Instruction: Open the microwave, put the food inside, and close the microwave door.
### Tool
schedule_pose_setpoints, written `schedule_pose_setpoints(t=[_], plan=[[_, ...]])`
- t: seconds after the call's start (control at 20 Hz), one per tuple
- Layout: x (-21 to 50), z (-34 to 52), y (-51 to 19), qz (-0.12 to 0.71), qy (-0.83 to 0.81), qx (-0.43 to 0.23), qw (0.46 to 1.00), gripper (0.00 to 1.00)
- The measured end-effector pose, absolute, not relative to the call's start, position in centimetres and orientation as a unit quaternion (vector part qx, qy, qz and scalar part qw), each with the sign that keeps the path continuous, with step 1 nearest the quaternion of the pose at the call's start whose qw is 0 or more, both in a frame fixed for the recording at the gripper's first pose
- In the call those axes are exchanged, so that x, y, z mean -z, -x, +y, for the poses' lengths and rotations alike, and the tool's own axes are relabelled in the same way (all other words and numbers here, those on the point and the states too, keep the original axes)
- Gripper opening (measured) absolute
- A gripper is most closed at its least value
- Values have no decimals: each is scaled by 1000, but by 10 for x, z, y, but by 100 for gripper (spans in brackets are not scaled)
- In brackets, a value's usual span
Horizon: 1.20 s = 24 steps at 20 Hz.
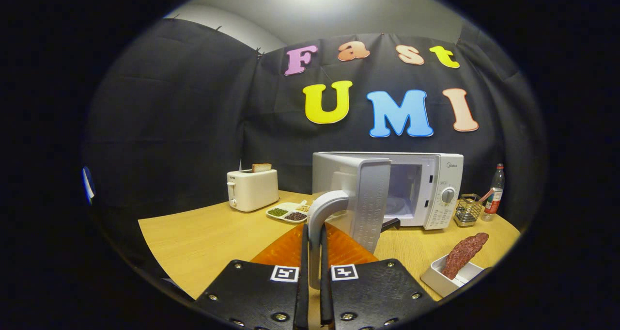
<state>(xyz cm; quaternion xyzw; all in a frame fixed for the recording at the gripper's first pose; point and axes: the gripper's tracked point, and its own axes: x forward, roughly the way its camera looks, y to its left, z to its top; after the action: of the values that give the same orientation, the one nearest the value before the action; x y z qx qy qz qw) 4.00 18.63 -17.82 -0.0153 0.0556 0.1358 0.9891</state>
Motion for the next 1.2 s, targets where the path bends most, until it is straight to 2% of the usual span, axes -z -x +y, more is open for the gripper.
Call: schedule_pose_setpoints(t=[0.55, 0.65, 0.85, 1.0, 1.2], plan=[[179, 254, -30, 57, -24, -68, 996, 10], [180, 266, -23, 61, -28, -79, 995, 10], [167, 289, -2, 47, -39, -141, 988, 10], [155, 279, 5, 36, -38, -170, 984, 10], [139, 249, 6, 17, 3, -185, 983, 41]])
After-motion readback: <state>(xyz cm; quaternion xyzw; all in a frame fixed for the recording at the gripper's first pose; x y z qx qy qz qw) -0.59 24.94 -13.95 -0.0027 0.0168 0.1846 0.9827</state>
